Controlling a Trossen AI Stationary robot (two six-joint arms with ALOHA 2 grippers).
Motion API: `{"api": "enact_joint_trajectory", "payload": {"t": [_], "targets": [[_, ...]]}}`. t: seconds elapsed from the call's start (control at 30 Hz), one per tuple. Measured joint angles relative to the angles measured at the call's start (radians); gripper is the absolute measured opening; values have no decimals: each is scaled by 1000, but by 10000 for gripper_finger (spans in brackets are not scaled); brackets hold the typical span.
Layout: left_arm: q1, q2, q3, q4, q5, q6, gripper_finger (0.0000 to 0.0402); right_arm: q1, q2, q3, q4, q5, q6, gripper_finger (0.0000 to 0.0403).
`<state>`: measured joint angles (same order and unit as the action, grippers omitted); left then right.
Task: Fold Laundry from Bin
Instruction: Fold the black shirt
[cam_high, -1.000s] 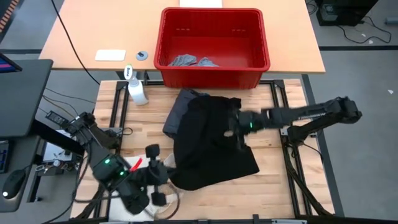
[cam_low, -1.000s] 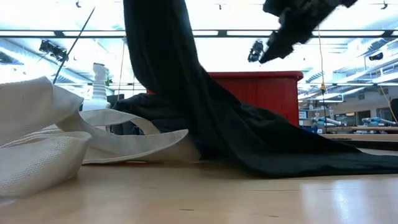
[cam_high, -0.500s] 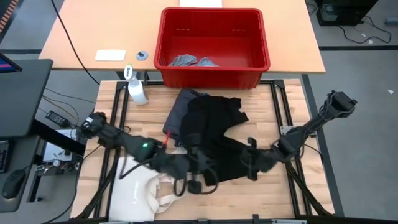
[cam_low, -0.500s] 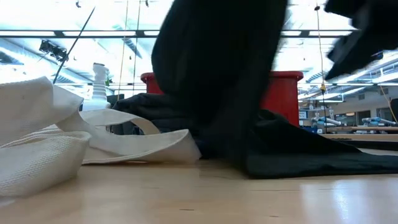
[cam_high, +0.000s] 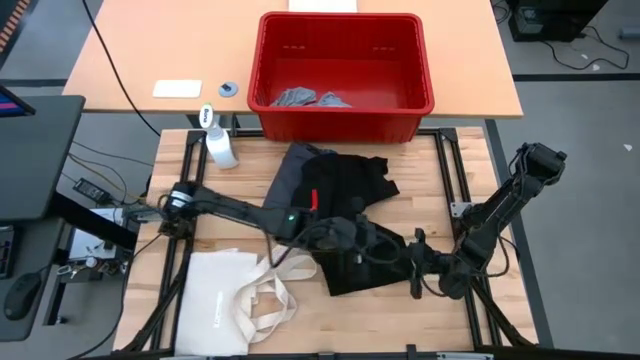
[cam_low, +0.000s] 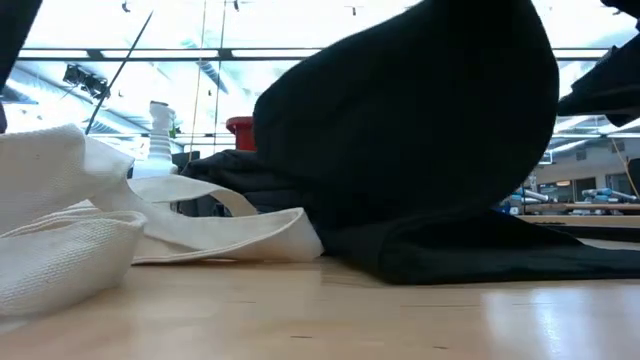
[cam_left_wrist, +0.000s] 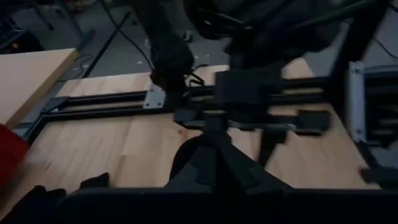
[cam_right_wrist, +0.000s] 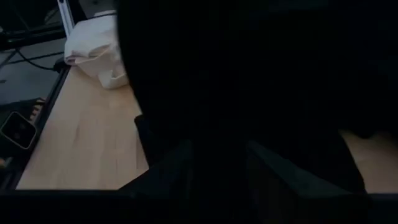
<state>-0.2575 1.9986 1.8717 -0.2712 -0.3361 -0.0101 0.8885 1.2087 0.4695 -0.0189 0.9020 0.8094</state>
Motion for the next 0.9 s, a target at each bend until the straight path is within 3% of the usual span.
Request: {"api": "enact_joint_trajectory", "payload": {"t": [0.07,0.27,0.5,0.6,0.73,0.9], "targets": [[20,24,0,29,15,5,5,8,0,-8,11,21,-13,154],[69,109,0,138,193,26,5,15,0,-8,3,-12,33,154],[105,227,0,344,230,54,5,16,0,-8,5,-353,101,154],[113,269,0,405,300,74,13,16,0,-8,5,-416,112,154],[105,295,0,403,352,124,69,15,0,-8,6,-441,149,154],[79,285,0,391,352,234,196,16,0,-8,9,-405,198,154]]}}
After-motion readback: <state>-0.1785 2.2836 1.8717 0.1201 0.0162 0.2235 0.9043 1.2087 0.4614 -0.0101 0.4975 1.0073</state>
